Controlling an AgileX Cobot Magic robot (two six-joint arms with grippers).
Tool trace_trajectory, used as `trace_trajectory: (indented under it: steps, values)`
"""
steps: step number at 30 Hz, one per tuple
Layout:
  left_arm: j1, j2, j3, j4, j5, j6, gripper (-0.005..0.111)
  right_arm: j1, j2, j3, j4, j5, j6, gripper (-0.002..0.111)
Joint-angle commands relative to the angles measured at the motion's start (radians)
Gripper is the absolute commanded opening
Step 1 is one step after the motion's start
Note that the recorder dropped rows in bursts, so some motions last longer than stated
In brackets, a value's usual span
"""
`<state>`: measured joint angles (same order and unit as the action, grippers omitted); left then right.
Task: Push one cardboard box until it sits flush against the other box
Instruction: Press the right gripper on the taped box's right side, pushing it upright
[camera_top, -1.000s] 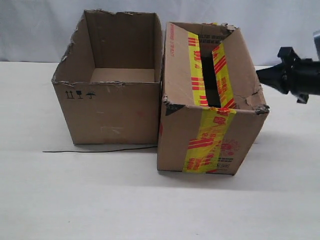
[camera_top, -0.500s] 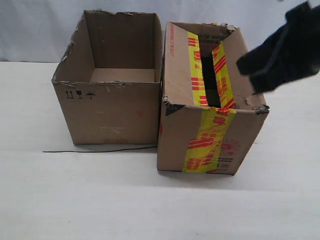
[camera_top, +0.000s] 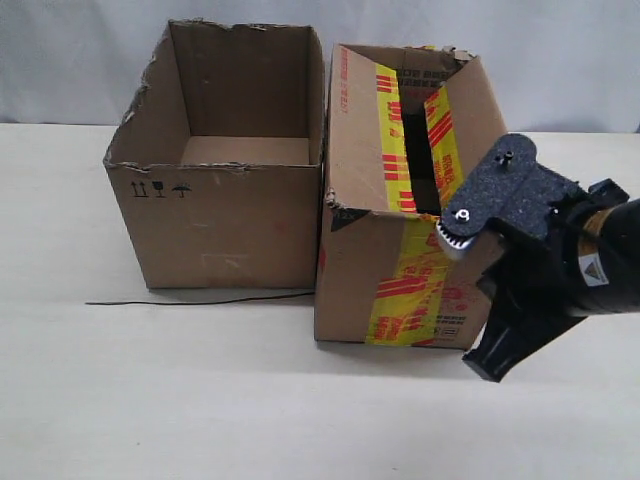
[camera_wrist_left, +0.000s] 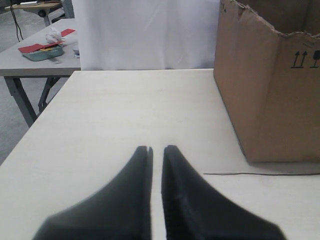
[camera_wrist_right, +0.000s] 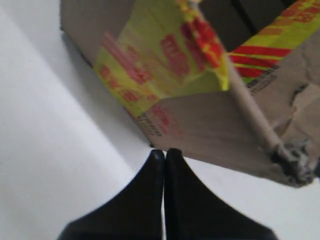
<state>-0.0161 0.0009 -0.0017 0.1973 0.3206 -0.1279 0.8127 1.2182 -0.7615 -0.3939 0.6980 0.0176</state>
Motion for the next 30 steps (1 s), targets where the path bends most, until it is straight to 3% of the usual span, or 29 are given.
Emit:
trace_trajectory:
  steps: [1, 14, 22, 30]
  values:
    - [-0.008, -0.001, 0.002, -0.003, -0.012, -0.004, 0.0, 0.003, 0.077, -0.035, -0.188, -0.024, 0.179, 0.0]
    - [-0.008, -0.001, 0.002, -0.003, -0.012, -0.004, 0.0, 0.001, 0.296, -0.167, -0.256, -0.027, 0.223, 0.0]
    - [-0.008, -0.001, 0.002, -0.003, -0.012, -0.004, 0.0, 0.001, 0.344, -0.181, -0.476, -0.048, 0.464, 0.0]
    - [-0.008, -0.001, 0.002, -0.003, -0.012, -0.004, 0.0, 0.001, 0.344, -0.181, -0.511, -0.081, 0.499, 0.0]
